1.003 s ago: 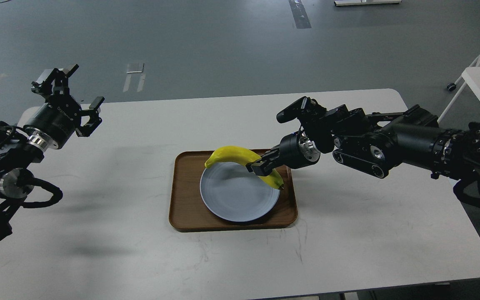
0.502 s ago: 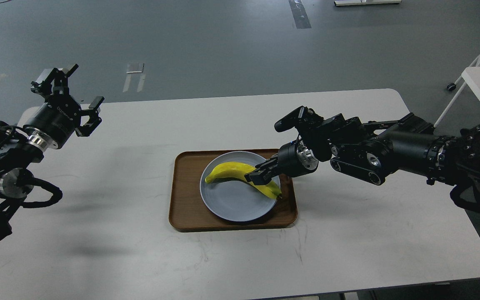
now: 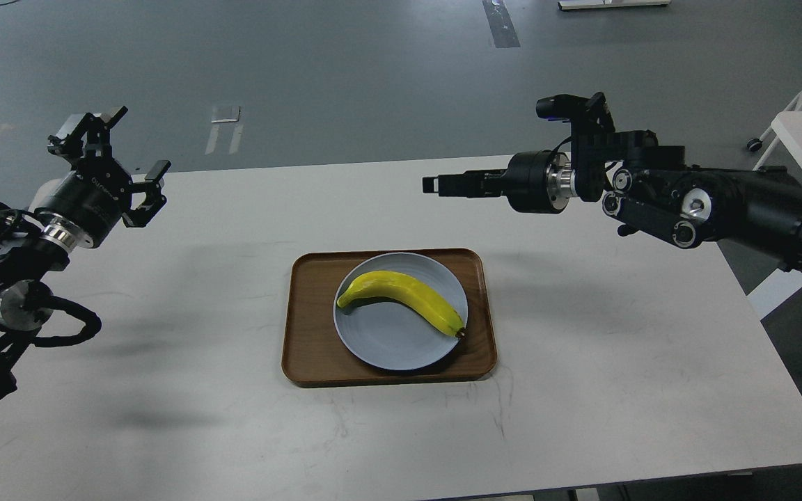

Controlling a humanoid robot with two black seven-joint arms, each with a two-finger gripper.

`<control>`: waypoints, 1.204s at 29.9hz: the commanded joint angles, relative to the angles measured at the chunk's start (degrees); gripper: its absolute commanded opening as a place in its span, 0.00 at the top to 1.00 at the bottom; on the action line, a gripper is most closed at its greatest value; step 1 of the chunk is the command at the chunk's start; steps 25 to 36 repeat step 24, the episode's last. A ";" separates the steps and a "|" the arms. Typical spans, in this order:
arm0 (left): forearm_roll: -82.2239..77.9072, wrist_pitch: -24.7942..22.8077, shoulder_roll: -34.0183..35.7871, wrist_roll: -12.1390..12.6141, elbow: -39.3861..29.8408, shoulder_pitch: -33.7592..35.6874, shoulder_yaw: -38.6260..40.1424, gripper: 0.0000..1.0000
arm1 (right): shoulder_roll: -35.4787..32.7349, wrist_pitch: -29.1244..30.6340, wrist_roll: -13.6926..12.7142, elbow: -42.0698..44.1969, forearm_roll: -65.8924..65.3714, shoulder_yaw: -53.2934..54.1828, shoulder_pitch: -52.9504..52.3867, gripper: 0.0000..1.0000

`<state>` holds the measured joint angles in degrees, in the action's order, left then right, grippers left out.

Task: Place banana on plate with both arms
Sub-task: 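Lower the banana onto the plate and open the right gripper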

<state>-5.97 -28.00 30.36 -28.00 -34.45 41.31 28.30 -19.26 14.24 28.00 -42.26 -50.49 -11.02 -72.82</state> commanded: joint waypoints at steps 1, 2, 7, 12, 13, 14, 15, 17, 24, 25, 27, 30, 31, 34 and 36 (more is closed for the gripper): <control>-0.09 0.00 -0.57 0.00 0.00 -0.09 -0.09 0.02 | -5.60 0.34 0.00 -1.95 16.33 8.70 6.53 0.01; -0.09 0.00 -0.66 0.00 0.00 -0.09 -0.09 0.02 | -6.40 0.43 0.00 -2.30 19.17 10.13 7.86 0.01; -0.09 0.00 -1.97 0.00 0.08 -0.09 -0.35 0.02 | -9.92 0.70 0.00 -4.85 32.36 23.29 19.62 0.01; -0.09 0.00 -2.85 0.00 0.09 -0.18 -0.35 0.02 | -10.01 0.79 0.00 -7.92 37.29 34.54 30.17 0.01; 0.00 0.00 -2.94 0.00 0.09 -0.35 -0.35 0.02 | -9.84 0.79 0.00 -8.19 37.56 36.92 32.28 0.01; 0.00 0.00 -3.03 0.00 0.09 -0.35 -0.35 0.02 | -9.75 0.70 0.00 -8.37 37.57 37.99 33.26 0.01; 0.00 0.00 -3.12 0.00 0.09 -0.44 -0.35 0.02 | -9.57 0.79 0.00 -8.89 37.57 39.48 34.84 0.01; 0.00 0.00 -3.29 0.00 0.09 -0.62 -0.35 0.02 | -9.48 0.79 0.00 -9.68 37.57 40.54 36.33 0.01; 0.00 0.00 -3.47 0.00 0.17 -0.88 -0.27 0.02 | -9.31 0.70 0.00 -10.65 37.57 41.08 38.10 0.01; 0.00 0.00 -3.47 0.00 0.17 -0.88 -0.27 0.02 | -9.31 0.70 0.00 -10.65 37.57 41.08 38.10 0.01; 0.00 0.00 -3.47 0.00 0.17 -0.88 -0.27 0.02 | -9.31 0.70 0.00 -10.65 37.57 41.08 38.10 0.01; 0.00 0.00 -3.47 0.00 0.17 -0.88 -0.27 0.02 | -9.31 0.70 0.00 -10.65 37.57 41.08 38.10 0.01; 0.00 0.00 -3.47 0.00 0.17 -0.88 -0.27 0.02 | -9.31 0.70 0.00 -10.65 37.57 41.08 38.10 0.01; 0.00 0.00 -3.47 0.00 0.17 -0.88 -0.27 0.02 | -9.31 0.70 0.00 -10.65 37.57 41.08 38.10 0.01; 0.00 0.00 -3.47 0.00 0.17 -0.88 -0.27 0.02 | -9.31 0.70 0.00 -10.65 37.57 41.08 38.10 0.01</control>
